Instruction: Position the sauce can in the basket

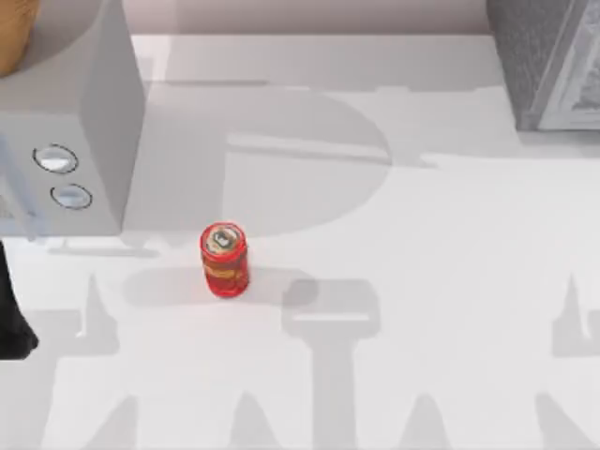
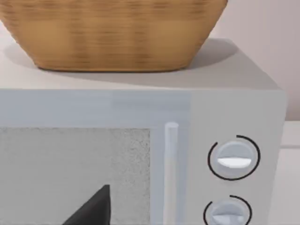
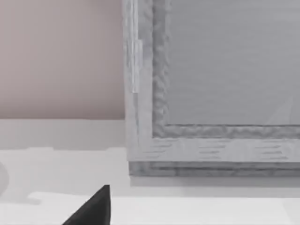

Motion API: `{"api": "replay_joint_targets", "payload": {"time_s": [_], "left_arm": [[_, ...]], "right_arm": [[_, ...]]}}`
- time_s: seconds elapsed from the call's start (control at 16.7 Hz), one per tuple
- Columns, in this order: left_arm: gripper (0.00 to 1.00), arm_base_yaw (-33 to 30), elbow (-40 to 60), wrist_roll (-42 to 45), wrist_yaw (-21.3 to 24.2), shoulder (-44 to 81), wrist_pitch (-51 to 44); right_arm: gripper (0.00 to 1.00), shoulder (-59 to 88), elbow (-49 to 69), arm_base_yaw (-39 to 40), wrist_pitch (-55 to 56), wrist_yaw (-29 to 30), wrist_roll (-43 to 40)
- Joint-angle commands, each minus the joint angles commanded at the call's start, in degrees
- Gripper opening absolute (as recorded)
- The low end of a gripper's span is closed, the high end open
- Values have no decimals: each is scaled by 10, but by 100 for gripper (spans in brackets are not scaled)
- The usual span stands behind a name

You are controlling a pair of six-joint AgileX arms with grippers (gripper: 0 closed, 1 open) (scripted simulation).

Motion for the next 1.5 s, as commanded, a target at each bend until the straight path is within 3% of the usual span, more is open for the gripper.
{"api": "replay_joint_targets", "payload": {"time_s": [0.24,0.48,1.5], "left_arm": [[100,-1,10,11,8,17,-5],[100,-6,64,79,53,113,-31],[100,-52,481,589,394,866,-230]], "right_arm": [[100,0,0,0,0,0,0],[100,0,0,0,0,0,0],[100,0,0,0,0,0,0]]}}
